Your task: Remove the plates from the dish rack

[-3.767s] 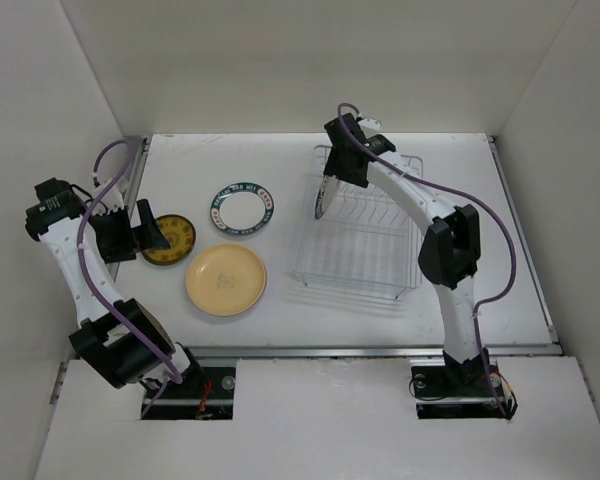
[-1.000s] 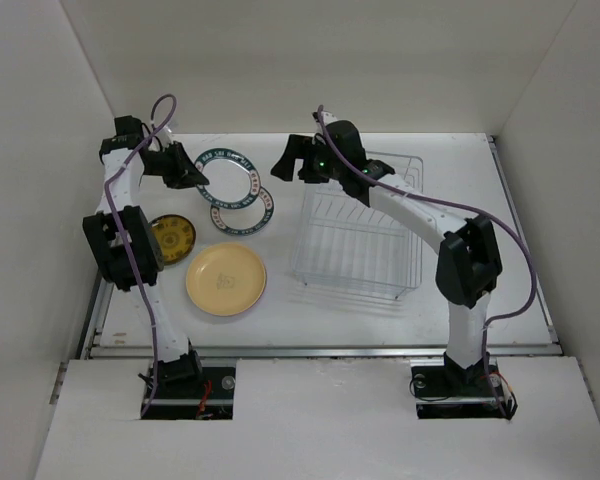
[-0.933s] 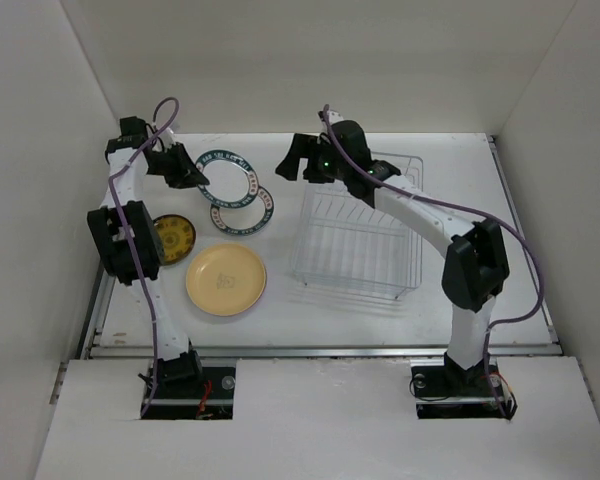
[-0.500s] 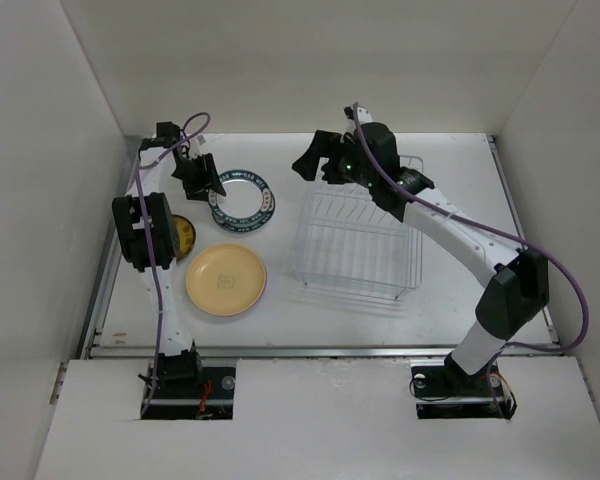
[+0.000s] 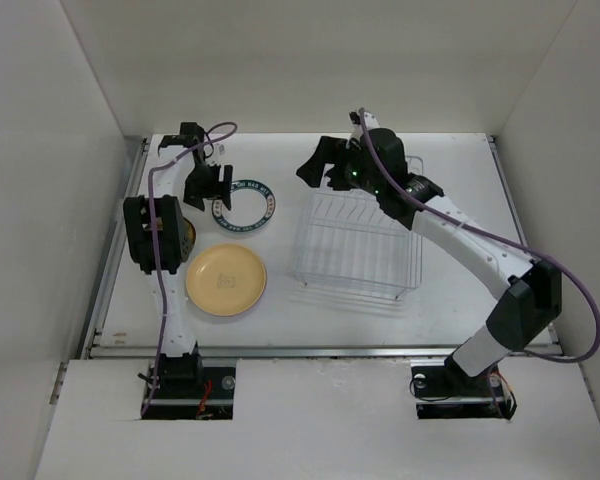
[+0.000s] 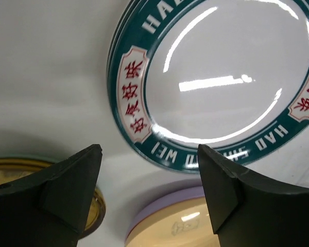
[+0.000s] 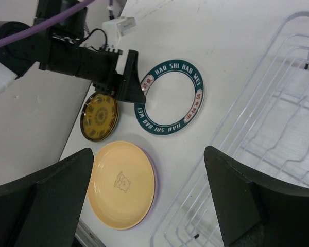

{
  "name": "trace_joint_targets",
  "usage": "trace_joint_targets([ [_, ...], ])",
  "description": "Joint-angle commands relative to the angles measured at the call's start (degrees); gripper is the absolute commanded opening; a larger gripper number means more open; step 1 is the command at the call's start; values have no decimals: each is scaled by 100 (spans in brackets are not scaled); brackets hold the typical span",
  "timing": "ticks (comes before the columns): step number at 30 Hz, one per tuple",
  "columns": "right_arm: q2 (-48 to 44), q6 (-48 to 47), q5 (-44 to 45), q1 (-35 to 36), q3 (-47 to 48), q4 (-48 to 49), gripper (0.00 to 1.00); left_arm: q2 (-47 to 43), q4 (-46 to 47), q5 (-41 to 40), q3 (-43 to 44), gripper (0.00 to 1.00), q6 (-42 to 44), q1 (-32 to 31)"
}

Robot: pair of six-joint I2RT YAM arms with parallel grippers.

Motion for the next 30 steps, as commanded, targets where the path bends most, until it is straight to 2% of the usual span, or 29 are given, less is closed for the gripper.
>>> trace_joint_targets([
  [1,-547,-142,334,40,-9,-113,94,-1211,-58,-337,-186,74,29,65],
  [3,-688,-143,658,40,-9,-568,94,-1617,91,-468,-328,75,-24,65],
  [4,-898,-143,808,40,-9,-719,94,-2115,153,-469,-537,77,-85,65],
  [7,-1538,-143,1546,40,-210,-1307,94,-2996,512,-924,-960,84,-436,284],
  [8,-1724,-21,1826,40,-281,-1484,94,-3616,627,-1256,-1274,86,-585,415],
  [9,-1891,111,2560,40,-342,-1712,98,-3927,915,-2347,-1451,89,-891,416],
  [10,-2041,286,2959,40,-412,-2245,100,-4244,1109,-3037,-1653,100,-973,477],
  [11,-2303,532,3320,40,-413,-2529,100,-4865,1329,-3731,-2099,100,-974,478],
  [12,-2419,604,3610,40,-413,-2784,100,-5149,1783,-4852,-2312,100,-843,478],
  [13,-2603,735,4031,40,-413,-3256,100,-5517,1936,-5237,-2471,100,-381,478],
  [16,-2850,789,4360,40,-308,-3778,100,-5661,1850,-6239,-2473,100,281,591],
  [19,-3184,789,4474,40,-255,-4026,100,-5977,1684,-6673,-2684,100,564,592],
  [21,-3456,789,4475,40,-334,-4078,100,-6144,1324,-6569,-2684,100,407,592],
  [23,-3710,789,4422,40,-509,-4078,100,-6259,728,-6315,-2544,100,-119,592],
  [30,-4054,789,4360,40,-580,-4131,100,-6259,303,-6182,-2385,100,-367,592],
])
